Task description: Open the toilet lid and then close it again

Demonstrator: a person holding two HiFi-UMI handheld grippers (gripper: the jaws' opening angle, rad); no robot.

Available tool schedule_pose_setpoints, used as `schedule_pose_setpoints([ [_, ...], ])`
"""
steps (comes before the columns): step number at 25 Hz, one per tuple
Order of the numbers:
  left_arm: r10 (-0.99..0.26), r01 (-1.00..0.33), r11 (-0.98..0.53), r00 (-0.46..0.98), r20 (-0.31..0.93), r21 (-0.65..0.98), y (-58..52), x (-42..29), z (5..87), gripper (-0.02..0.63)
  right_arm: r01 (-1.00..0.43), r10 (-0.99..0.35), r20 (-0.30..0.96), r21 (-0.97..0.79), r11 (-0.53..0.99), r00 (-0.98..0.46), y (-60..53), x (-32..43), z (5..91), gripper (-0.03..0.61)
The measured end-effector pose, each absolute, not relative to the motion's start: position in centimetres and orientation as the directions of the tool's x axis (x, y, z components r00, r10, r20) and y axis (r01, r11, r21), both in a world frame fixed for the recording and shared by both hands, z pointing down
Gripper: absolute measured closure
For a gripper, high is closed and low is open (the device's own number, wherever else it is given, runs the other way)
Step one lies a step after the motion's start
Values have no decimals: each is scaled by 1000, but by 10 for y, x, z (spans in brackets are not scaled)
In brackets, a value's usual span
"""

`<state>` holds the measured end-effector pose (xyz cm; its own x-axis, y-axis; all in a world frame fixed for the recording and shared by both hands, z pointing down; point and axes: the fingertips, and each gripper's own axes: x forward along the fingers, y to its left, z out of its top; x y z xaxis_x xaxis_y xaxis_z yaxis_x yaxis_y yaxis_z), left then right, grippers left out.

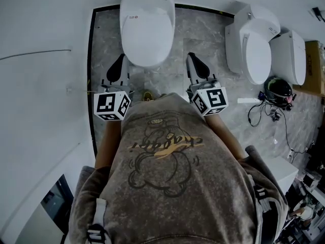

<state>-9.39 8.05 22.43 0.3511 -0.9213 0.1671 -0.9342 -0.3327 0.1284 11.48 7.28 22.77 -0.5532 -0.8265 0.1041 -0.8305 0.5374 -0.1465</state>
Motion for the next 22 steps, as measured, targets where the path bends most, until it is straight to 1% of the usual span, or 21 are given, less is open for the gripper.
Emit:
schedule_pose_setpoints([
  [10, -915, -930, -343, 362, 176, 130, 87, -94, 226, 604, -829, -825, 106, -141, 541, -556, 75, 110, 228, 552],
  [22, -912, -928, -341, 365, 189, 148, 101, -98, 232, 604, -793, -784, 119, -105, 601, -610, 80, 96, 226, 552],
])
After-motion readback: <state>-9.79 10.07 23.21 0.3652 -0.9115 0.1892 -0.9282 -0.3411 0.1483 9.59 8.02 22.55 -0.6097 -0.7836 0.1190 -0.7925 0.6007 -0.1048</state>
